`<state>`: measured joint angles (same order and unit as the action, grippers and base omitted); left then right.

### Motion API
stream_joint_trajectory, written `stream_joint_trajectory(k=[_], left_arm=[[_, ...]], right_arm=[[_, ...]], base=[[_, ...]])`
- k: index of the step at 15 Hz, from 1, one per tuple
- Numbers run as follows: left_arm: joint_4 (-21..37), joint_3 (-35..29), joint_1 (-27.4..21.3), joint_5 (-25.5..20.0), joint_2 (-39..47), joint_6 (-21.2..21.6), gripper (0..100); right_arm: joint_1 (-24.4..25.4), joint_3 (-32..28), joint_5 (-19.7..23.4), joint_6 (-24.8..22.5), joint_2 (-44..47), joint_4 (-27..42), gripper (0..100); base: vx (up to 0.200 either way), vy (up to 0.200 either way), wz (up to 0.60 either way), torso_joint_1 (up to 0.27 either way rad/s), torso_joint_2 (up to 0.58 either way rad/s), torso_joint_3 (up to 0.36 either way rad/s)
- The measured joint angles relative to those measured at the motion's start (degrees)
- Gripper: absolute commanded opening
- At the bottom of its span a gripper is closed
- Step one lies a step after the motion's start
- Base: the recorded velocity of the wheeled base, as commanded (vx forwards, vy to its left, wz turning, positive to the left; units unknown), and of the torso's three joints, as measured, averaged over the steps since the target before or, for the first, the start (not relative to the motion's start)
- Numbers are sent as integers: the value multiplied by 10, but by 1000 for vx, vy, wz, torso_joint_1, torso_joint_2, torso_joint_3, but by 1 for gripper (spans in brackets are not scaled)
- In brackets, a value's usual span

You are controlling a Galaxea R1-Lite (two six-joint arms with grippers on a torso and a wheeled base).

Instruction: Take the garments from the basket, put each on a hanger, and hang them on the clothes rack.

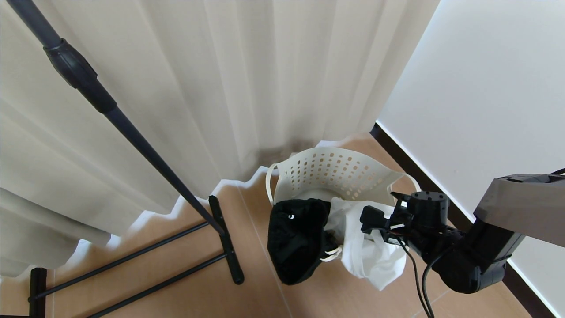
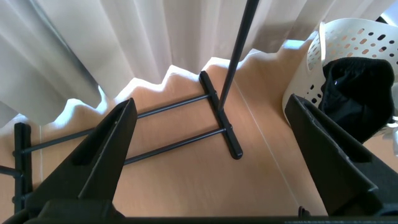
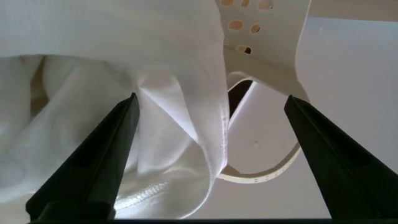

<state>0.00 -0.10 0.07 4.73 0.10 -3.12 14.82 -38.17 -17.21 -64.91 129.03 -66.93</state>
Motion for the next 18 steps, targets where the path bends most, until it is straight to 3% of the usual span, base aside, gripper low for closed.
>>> stream_joint_trajectory(k=[5, 18], left_arm=[[0, 0, 0, 0, 0, 0, 100], [0, 0, 0, 0, 0, 0, 100]], right_arm=[[3, -14, -2, 2, 31, -79, 100], [8, -41, 6, 69, 43, -86, 100]], base=[[0, 0, 0, 0, 0, 0], [0, 0, 0, 0, 0, 0]])
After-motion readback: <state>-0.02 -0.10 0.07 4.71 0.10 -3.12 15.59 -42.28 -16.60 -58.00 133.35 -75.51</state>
